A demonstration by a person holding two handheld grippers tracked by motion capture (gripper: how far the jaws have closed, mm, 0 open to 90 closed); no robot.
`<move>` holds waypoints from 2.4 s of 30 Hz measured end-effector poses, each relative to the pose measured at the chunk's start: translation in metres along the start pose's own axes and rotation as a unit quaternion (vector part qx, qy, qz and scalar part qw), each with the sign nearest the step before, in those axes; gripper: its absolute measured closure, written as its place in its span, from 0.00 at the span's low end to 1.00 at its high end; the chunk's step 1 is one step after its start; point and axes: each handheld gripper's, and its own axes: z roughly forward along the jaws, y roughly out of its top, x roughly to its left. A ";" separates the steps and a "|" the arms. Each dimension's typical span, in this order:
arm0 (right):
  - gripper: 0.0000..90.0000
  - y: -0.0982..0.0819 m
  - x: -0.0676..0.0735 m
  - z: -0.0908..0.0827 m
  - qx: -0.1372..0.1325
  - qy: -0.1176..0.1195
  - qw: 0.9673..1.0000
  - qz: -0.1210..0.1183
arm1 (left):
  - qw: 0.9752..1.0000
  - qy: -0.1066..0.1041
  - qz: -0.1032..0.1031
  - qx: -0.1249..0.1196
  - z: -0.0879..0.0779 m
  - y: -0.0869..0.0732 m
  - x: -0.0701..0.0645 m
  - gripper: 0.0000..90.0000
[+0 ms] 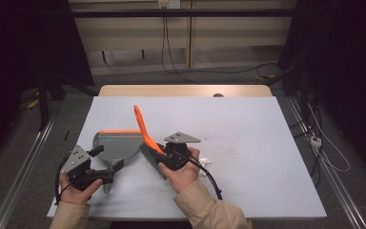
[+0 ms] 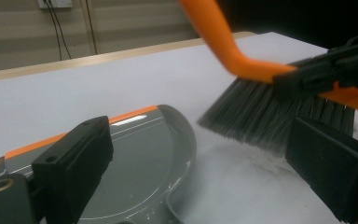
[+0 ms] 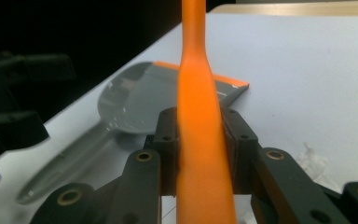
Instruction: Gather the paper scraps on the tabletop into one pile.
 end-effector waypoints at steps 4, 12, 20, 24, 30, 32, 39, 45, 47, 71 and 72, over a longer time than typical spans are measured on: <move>0.79 -0.011 -0.005 0.008 0.015 -0.007 1.000 0.018 | 1.000 0.002 -0.001 0.000 -0.001 0.000 0.000 0.08; 0.79 -0.016 -0.020 0.000 0.032 -0.050 0.998 0.010 | 1.000 0.002 0.004 0.000 0.000 0.001 -0.001 0.08; 0.79 -0.017 -0.038 -0.016 0.029 -0.084 0.996 0.000 | 1.000 0.000 0.007 0.002 0.003 0.001 -0.002 0.08; 0.79 -0.017 -0.048 -0.024 0.026 -0.094 0.995 0.013 | 1.000 -0.001 0.005 0.001 0.004 0.001 -0.003 0.08; 0.79 -0.016 -0.059 -0.034 0.023 -0.114 0.993 0.016 | 1.000 -0.002 0.006 0.003 0.005 0.002 -0.003 0.08; 0.79 -0.015 -0.062 -0.037 0.019 -0.118 0.993 0.020 | 1.000 -0.004 0.008 0.003 0.006 0.002 -0.004 0.08; 0.79 0.000 -0.051 -0.050 -0.013 -0.090 0.996 0.019 | 1.000 -0.003 0.007 0.005 0.007 0.002 -0.004 0.08; 0.79 0.002 -0.024 -0.044 -0.019 -0.044 0.999 0.024 | 1.000 0.002 0.007 0.003 0.005 0.002 -0.002 0.08; 0.79 -0.002 -0.013 -0.038 -0.013 -0.039 0.999 0.014 | 1.000 0.002 0.006 0.002 0.004 0.002 -0.002 0.08; 0.79 -0.023 -0.049 -0.044 0.026 -0.092 0.995 0.010 | 1.000 0.006 0.007 0.002 0.003 0.001 0.000 0.08; 0.79 -0.021 -0.051 -0.047 0.019 -0.091 0.996 0.016 | 1.000 0.006 0.007 0.001 0.003 0.002 0.000 0.08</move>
